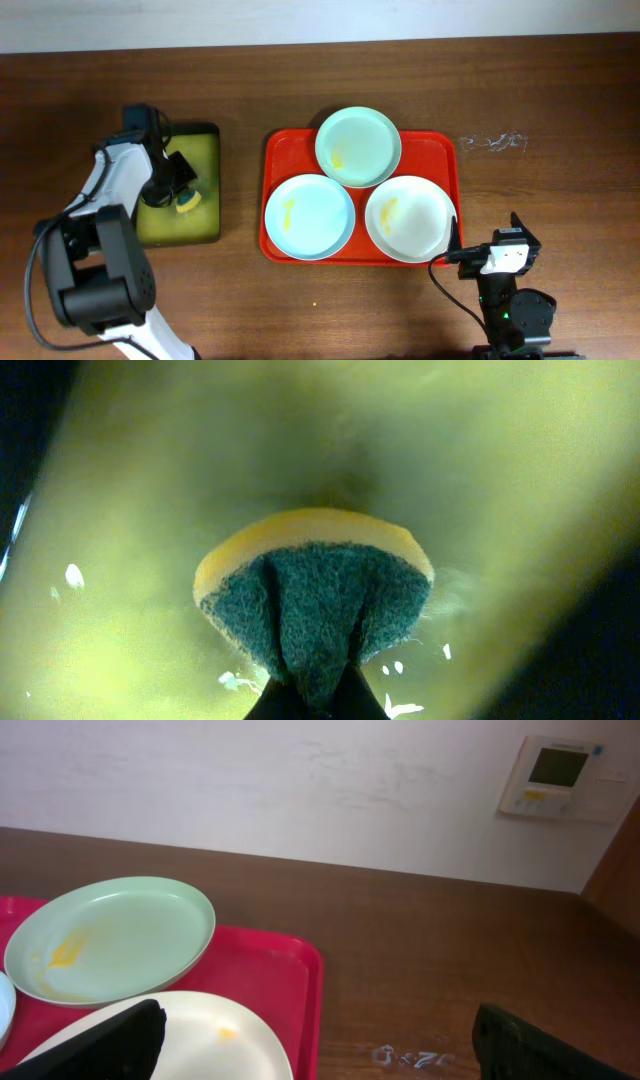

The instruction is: Clean dirty plates on tray and stack at the side

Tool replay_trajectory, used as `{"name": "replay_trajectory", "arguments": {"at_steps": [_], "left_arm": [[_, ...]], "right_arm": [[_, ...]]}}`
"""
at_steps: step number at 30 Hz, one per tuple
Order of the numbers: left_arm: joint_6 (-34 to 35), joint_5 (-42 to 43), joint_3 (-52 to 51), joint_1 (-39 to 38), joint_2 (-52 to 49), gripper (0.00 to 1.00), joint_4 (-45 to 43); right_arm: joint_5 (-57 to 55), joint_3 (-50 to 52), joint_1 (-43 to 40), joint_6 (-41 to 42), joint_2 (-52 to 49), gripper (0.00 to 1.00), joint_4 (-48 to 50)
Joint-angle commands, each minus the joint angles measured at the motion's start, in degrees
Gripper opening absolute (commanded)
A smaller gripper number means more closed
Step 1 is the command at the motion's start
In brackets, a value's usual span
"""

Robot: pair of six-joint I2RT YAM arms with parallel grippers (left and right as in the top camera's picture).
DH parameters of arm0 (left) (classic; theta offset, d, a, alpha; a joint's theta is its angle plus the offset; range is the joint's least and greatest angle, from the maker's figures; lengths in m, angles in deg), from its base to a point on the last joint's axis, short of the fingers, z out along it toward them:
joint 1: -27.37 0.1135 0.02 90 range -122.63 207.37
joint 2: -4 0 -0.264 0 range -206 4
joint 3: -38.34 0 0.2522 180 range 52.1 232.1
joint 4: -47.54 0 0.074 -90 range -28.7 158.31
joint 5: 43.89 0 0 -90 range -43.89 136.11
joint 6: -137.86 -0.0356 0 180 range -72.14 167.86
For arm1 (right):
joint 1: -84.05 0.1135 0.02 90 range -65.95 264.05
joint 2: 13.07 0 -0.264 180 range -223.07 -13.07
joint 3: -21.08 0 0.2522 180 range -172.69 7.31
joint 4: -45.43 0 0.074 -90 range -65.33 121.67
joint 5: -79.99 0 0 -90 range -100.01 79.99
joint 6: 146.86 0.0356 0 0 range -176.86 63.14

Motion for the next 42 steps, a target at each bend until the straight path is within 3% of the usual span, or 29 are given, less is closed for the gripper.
{"name": "replay_trajectory", "arguments": {"at_steps": [1, 4, 9, 13, 15, 18, 21, 27, 29, 34, 36, 37, 39, 40, 41, 42], "left_arm": [[-0.96, 5.33, 3.15, 0.13, 10.78, 0.0, 0.74], [-0.94, 5.27, 2.93, 0.09, 14.4, 0.0, 0.85], [-1.07, 4.46, -6.64, -1.86, 7.52, 0.0, -5.92], [-5.07, 6.36, 3.63, -2.91, 20.52, 0.0, 5.46], [-5.07, 8.85, 3.61, -6.73, 25.46, 0.0, 5.75], [-5.05, 10.64, 0.33, -21.62, 23.93, 0.0, 10.14], [-4.96, 10.45, -7.82, -30.62, 18.58, 0.0, 3.96], [-1.36, 14.43, -13.05, -33.75, 8.7, 0.0, -12.79], [-1.33, 10.34, -13.05, -35.3, 8.22, 0.0, -13.66], [-1.36, 10.19, -13.05, -34.88, 8.2, 0.0, -12.2], [-1.33, 10.19, -13.05, -34.86, 8.2, 0.0, -12.26], [-1.33, 9.9, -13.05, -34.88, 8.2, 0.0, -12.66], [-1.33, 9.97, -13.05, -34.86, 8.2, 0.0, -12.41], [-1.33, 9.97, -13.05, -34.88, 8.2, 0.0, -12.17], [-1.33, 9.97, -13.05, -34.88, 8.2, 0.0, -12.0], [-1.33, 9.97, -13.05, -34.88, 8.2, 0.0, -11.98]], "right_arm": [[0.11, 0.5, -0.31, -0.37, 0.33, 0.99, -0.2], [0.09, 0.5, -0.31, -0.37, 0.33, 0.99, -0.2], [0.09, 0.5, -0.31, -0.37, 0.33, 0.99, -0.2], [0.09, 0.5, -0.31, -0.37, 0.33, 0.99, -0.2], [0.09, 0.5, -0.31, -0.37, 0.33, 0.99, -0.2], [0.11, 0.5, -0.31, -0.37, 0.33, 0.99, -0.2], [0.09, 0.5, -0.31, -0.37, 0.33, 0.99, -0.2], [0.11, 0.5, -0.31, -0.37, 0.33, 0.99, -0.2], [0.09, 0.5, -0.31, -0.37, 0.33, 0.99, -0.2], [1.88, 0.5, -0.26, 0.37, 0.35, 0.99, 0.81], [31.41, 0.5, -0.11, 17.73, 0.33, 0.99, 8.31], [42.12, 0.5, -0.11, 27.1, 0.33, 0.99, 18.18], [40.33, -0.98, -0.22, 36.7, 0.33, 0.99, 42.38], [36.57, -5.09, -0.33, 38.23, 0.22, 0.99, 43.69], [33.42, -13.57, -0.33, 37.59, -1.07, 0.99, 31.04], [32.04, -25.4, -0.33, 29.62, -5.51, 0.99, 8.76]]}}
